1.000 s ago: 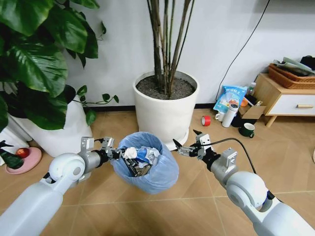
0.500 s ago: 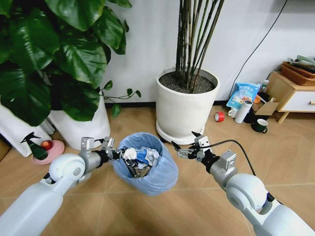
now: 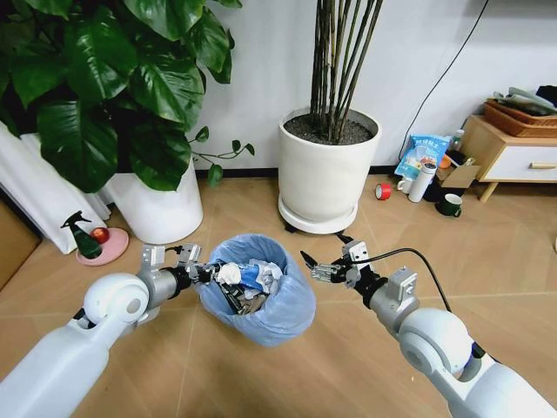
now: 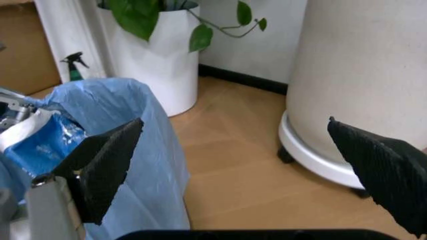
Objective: Pick up the trash bin and place the garbage on the floor into it.
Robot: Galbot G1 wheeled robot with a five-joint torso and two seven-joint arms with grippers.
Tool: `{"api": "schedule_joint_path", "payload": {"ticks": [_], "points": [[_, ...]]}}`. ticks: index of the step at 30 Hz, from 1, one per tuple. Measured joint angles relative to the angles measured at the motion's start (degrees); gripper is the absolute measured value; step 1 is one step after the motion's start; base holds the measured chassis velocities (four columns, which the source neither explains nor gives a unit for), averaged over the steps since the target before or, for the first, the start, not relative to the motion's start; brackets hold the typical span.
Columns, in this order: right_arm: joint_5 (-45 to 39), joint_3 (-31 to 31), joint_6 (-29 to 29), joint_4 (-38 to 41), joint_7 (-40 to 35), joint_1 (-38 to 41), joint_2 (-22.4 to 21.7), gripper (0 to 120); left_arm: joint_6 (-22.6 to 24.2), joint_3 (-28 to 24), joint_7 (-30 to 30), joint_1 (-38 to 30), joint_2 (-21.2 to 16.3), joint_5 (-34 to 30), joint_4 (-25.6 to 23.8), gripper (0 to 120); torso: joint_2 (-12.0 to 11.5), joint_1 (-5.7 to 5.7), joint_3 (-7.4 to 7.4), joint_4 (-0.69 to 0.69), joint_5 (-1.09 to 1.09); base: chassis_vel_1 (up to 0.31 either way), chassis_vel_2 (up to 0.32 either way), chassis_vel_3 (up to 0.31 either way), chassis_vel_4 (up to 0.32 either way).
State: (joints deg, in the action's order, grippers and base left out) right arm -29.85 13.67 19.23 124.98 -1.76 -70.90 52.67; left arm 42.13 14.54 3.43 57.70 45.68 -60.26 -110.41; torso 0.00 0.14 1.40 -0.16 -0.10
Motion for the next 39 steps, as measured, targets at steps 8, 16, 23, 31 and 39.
{"api": "schedule_joint_path", "payload": {"ticks": [8,16,23,31,39], "points": [[0.0,0.4,-0.2,0.6,0.1,-1.1,-0.1,100,0.0,0.5,0.3,0.8,0.1,0.1,-0.6,0,0.0,0.00,0.00,0.01,0.00,0.258,-0.108,-0.276,0.113],[0.2,0.9,-0.4,0.9,0.1,-1.9,0.0,100,0.0,1.3,0.5,1.9,-0.2,0.2,-1.3,0,0.0,0.00,-0.01,0.01,-0.04,0.296,-0.141,-0.310,0.150],[0.6,1.7,-0.7,1.5,0.2,-3.5,0.1,100,0.0,2.5,0.6,3.6,-0.1,0.9,-2.1,0,0.0,0.00,-0.01,0.00,-0.02,0.310,-0.151,-0.303,0.149],[0.5,3.3,-0.8,2.0,0.3,-4.4,-0.2,100,0.0,3.7,0.5,4.5,-0.8,1.0,-2.7,0,0.0,0.00,0.00,0.03,-0.02,0.300,-0.148,-0.282,0.153],[0.3,4.4,-0.9,2.2,0.4,-4.6,-0.3,100,0.0,4.8,0.6,6.0,-0.8,1.2,-4.0,0,0.0,0.00,0.00,0.00,0.01,0.301,-0.155,-0.292,0.155]]}}
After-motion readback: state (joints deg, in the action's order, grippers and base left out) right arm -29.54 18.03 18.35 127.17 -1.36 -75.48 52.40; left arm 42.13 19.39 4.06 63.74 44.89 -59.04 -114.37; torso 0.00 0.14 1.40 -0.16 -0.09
